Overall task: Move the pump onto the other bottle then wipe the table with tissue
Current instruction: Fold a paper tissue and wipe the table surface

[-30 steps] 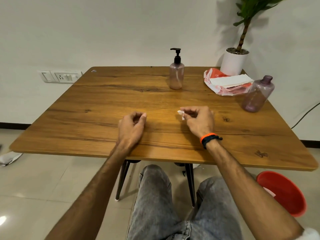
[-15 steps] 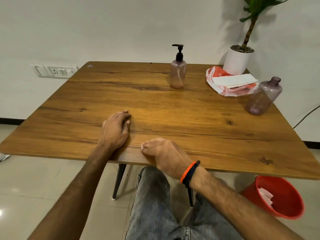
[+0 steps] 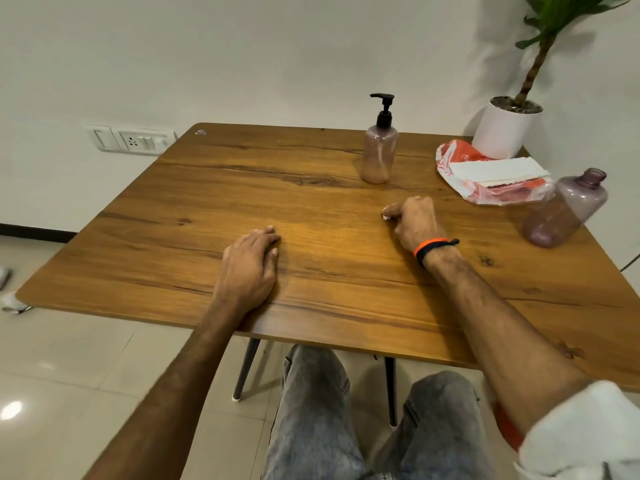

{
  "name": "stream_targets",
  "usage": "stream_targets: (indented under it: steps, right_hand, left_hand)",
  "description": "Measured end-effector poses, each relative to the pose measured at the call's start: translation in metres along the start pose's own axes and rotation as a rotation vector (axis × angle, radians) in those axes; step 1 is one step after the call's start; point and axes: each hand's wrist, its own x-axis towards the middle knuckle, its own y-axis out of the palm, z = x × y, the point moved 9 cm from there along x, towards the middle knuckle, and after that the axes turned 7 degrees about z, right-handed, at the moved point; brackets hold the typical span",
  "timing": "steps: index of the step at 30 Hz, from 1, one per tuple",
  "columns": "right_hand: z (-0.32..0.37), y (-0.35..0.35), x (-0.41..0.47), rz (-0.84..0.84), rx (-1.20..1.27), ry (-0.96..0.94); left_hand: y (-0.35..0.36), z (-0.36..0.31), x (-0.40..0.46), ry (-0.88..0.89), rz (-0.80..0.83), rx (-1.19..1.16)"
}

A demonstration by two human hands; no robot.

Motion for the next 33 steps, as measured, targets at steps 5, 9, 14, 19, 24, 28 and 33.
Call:
stream_targets:
  steps: [5, 9, 14, 19, 24, 28, 33]
  right_hand:
    - [0.07, 0.019, -0.046, 0.091, 0.012, -0.174]
    - [0.159, 0.039, -0.127, 0.306, 0.017, -0.531]
    - [0.185, 0.049, -0.147, 0.346, -0.017, -0.738]
    - [0.135, 0.037, -0.051, 0.197, -0.068, -0.538]
    - [0.065, 0.026, 0.036, 0.028, -0.026, -0.182]
    - [0.076, 0.033, 0.036, 0.029, -0.064, -0.092]
    - [0.161, 0.059, -0.054, 0.247, -0.005, -0.501]
  left_hand:
    - [0.0, 0.003, 0.003, 0.013, -0.006, -0.025]
    - [-0.002, 0.011, 0.014, 0.003, -0.011, -0.024]
    - [-0.005, 0.014, 0.021, -0.02, -0.022, 0.0]
    - [-0.003, 0.014, 0.019, -0.007, -0.015, -0.004]
    - [-0.003, 0.013, 0.018, -0.008, -0.026, -0.002]
    - [-0.003, 0.012, 0.017, -0.007, -0.03, 0.002]
    - [-0.001, 0.013, 0.02, -0.007, -0.04, 0.019]
